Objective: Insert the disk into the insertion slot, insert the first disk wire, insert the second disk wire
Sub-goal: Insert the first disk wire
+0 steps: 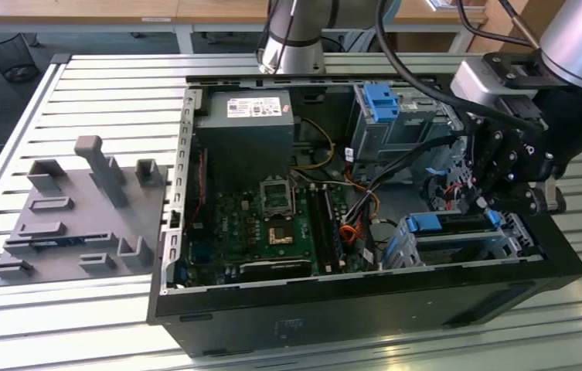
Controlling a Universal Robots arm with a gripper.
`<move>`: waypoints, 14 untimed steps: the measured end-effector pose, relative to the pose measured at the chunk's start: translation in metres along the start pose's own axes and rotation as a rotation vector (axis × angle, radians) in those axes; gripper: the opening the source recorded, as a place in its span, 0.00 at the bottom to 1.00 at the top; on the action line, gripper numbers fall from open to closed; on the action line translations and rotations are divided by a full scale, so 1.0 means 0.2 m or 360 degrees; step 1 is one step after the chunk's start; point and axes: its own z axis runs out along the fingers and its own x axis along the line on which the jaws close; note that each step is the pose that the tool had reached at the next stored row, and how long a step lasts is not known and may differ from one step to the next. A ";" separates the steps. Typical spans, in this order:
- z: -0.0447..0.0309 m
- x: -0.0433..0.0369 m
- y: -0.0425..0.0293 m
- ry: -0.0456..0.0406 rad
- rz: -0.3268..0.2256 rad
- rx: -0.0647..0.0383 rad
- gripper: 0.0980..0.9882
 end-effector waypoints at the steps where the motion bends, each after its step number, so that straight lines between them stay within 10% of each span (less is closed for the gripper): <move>1: 0.000 -0.003 -0.006 0.0000 0.0000 0.0000 0.01; 14: -0.080 -0.007 -0.008 0.0000 0.0000 0.0000 0.01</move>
